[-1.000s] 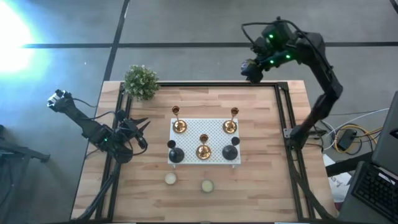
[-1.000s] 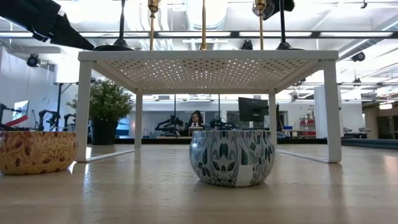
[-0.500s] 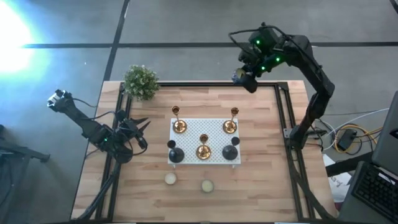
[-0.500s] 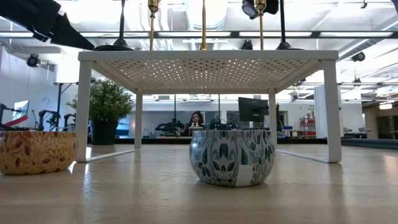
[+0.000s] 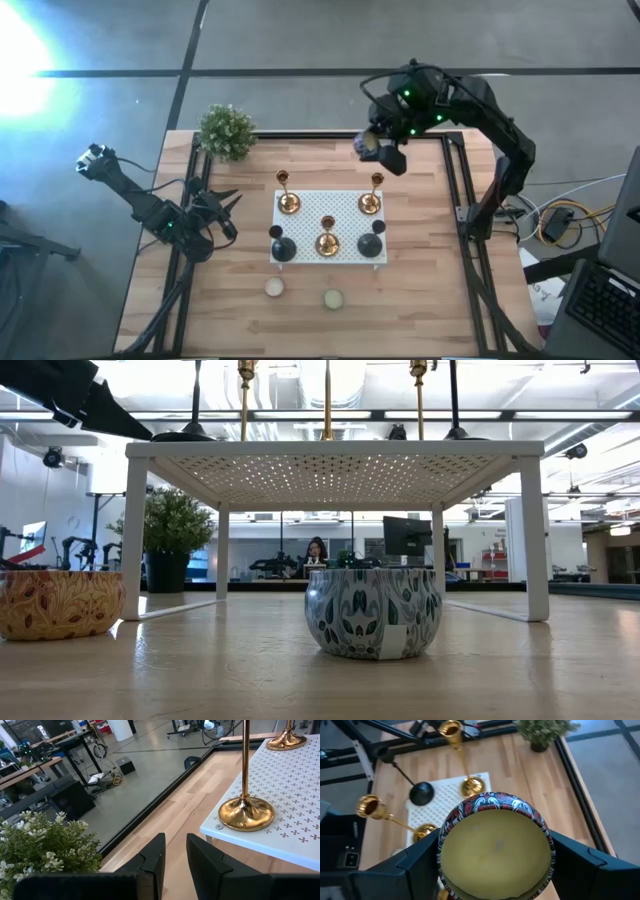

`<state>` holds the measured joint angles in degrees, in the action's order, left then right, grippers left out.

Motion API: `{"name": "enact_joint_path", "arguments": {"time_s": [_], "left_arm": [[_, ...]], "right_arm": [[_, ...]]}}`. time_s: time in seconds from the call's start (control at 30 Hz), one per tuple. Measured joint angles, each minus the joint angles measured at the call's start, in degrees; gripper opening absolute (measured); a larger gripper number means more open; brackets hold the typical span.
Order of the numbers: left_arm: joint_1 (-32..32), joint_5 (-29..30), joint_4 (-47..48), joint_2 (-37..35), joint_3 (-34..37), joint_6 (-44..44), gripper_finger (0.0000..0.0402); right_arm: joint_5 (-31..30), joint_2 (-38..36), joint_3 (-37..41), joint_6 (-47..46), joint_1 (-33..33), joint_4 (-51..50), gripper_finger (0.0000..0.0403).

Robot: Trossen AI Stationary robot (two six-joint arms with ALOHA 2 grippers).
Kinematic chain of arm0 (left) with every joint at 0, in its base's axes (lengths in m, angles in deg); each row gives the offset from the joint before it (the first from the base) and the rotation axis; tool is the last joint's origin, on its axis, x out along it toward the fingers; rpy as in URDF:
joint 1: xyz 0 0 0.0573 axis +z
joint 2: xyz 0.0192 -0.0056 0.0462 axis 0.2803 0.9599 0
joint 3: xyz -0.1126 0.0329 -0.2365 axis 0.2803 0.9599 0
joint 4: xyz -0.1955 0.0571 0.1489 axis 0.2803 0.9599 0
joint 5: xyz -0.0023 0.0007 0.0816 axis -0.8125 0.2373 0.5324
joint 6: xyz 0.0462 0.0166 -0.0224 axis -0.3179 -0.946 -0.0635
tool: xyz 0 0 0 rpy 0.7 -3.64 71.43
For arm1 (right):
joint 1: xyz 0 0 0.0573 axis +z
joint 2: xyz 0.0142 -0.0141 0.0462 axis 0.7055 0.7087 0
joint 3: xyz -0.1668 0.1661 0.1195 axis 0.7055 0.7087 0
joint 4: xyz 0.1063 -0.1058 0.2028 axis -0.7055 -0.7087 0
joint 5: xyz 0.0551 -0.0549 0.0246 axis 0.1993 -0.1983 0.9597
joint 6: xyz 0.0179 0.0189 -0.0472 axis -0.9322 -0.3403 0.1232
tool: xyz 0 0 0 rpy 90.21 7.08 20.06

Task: Pick & Place candle stick holders
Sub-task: Put the right scented candle on the shelf

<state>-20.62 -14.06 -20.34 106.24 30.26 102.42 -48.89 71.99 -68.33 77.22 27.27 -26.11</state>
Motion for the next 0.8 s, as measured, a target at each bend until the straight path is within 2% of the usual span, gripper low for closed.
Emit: {"name": "enact_joint_path", "arguments": {"time_s": [0.4, 0.8], "left_arm": [[0.01, -0.29, -0.02, 0.00, 0.00, 1.00, 0.0083], [0.00, -2.59, 0.18, 0.00, 0.00, 1.05, 0.0083]], "right_arm": [[-0.02, 3.79, 0.00, -0.09, 7.88, 2.21, 0.0287], [-0.22, 8.22, 0.05, 1.89, 9.87, 0.50, 0.0287]]}}
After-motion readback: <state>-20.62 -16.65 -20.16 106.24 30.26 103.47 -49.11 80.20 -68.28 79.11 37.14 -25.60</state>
